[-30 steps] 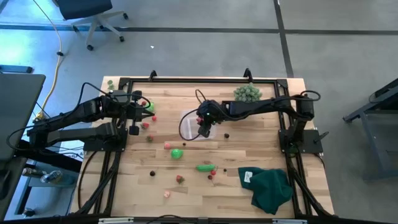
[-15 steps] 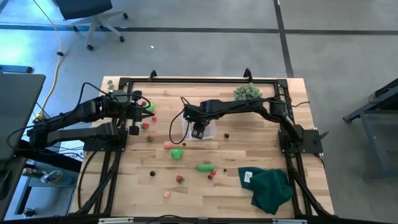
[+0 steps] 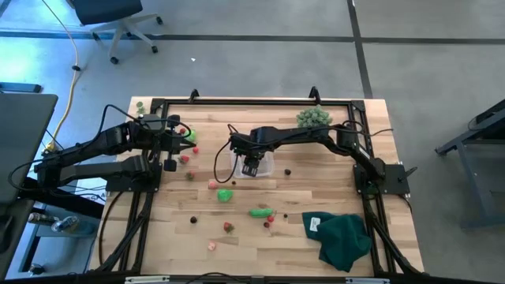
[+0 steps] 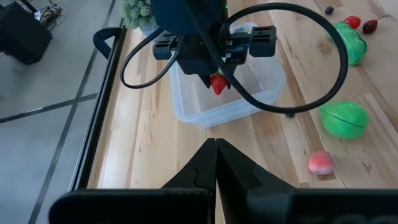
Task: Pick and placing Produce into tupperware
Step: Put the strawberry into the transparent bin, then put the blackberry into the transparent bin
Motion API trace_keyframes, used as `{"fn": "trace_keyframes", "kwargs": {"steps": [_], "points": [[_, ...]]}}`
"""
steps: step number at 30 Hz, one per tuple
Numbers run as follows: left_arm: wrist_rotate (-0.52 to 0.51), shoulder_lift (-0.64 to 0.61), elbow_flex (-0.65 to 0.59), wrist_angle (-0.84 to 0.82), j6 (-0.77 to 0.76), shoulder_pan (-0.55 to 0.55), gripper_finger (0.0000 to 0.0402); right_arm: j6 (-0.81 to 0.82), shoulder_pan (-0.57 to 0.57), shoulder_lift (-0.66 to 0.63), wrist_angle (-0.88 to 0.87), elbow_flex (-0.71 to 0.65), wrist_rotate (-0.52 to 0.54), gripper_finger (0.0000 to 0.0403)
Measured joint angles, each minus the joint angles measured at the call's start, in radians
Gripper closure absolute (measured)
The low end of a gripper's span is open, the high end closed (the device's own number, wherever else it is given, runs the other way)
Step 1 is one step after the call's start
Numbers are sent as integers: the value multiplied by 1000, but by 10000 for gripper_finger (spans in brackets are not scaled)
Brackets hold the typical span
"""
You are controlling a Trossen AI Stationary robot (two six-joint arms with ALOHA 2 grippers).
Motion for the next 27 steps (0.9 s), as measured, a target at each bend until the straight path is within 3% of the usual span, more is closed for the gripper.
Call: {"fn": "trace_keyframes", "kwargs": {"steps": [9,16,27], "points": [[0,0,0,0,0,0,401,4,0,0,-5,-3,6,178],[0,0,0,0,0,0,401,16,12,-49,-16,-4,16,176],[0,0,0,0,0,0,401,160,93,-235,-155,-4,159,176]]}}
